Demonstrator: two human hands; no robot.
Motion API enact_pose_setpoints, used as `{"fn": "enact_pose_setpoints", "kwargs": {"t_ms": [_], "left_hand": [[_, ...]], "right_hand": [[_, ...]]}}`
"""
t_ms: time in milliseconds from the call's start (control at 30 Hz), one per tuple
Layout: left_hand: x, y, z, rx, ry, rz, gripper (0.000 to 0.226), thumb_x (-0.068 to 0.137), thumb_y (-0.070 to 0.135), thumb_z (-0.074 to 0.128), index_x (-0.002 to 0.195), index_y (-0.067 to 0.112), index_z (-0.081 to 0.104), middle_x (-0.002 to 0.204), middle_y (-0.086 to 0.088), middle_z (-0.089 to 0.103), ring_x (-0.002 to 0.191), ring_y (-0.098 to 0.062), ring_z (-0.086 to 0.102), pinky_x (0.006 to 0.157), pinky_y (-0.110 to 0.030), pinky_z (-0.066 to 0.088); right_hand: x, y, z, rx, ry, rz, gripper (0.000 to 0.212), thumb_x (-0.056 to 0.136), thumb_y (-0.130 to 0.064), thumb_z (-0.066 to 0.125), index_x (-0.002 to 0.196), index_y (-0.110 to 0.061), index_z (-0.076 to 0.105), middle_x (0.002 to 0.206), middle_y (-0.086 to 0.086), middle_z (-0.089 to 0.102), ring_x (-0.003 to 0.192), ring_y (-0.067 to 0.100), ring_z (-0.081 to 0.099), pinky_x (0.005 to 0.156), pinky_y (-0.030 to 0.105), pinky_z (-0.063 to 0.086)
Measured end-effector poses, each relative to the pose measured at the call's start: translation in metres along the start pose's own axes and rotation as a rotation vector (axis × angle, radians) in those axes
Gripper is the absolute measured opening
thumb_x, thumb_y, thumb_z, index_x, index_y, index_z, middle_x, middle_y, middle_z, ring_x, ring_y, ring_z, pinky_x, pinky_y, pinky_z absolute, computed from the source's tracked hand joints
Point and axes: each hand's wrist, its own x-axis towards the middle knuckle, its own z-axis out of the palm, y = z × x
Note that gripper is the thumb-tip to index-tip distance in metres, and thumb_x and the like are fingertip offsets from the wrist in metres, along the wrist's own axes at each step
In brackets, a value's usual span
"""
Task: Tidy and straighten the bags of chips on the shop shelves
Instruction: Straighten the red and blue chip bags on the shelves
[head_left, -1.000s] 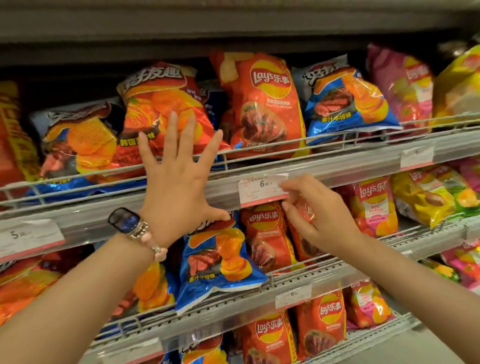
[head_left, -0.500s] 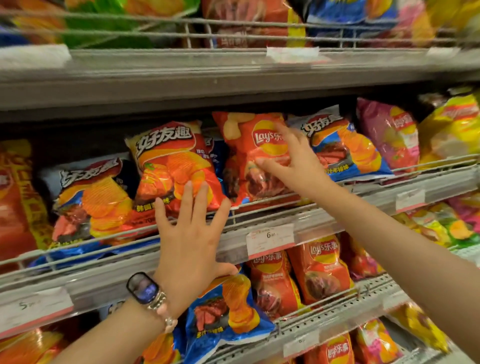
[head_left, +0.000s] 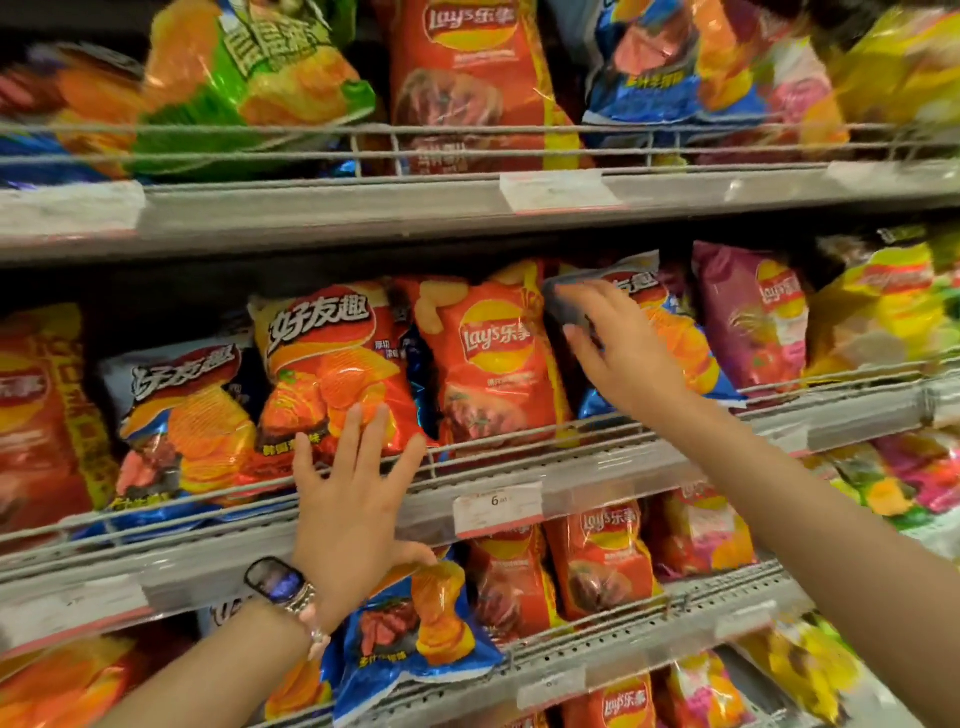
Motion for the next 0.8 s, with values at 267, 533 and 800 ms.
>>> {"fn": "enact_pose_setpoints", "kwargs": {"t_ms": [267,533,800], "left_hand": [[0.0,0.012,-0.009,0.102,-0.16,-0.131,0.123,0.03,0.075,0.079,0.138,0.022,0.051,0.15,-0.02,0.035,0.141,-0.04,0.026,0.102,-0.073,0.016],[0.004,0.013,-0.003,0.164,-0.281,-0.175,0.125,0.053,0.084,0.062,0.152,0.033,0.006,0.161,-0.01,-0.006,0.146,-0.033,-0.014,0.107,-0.067,-0.007],[0.004,0.007,0.003,0.143,-0.273,-0.136,0.124,0.054,0.084,0.06,0.152,0.033,0.004,0.16,-0.01,-0.01,0.145,-0.033,-0.016,0.106,-0.067,-0.01]], "right_hand": [[0.008,0.071,-0.035,-0.216,-0.306,0.51,0.106,0.067,-0.069,0.066,0.15,-0.03,0.015,0.15,0.019,0.024,0.13,0.044,0.037,0.101,0.054,0.038],[0.012,0.086,-0.022,0.048,-0.408,0.525,0.113,0.062,-0.065,0.074,0.15,-0.038,0.008,0.147,0.019,0.029,0.128,0.039,0.041,0.104,0.045,0.037],[-0.004,0.081,-0.024,0.108,-0.072,0.475,0.101,0.065,-0.057,0.076,0.147,-0.032,0.022,0.137,0.017,0.047,0.12,0.039,0.049,0.098,0.05,0.042]]}}
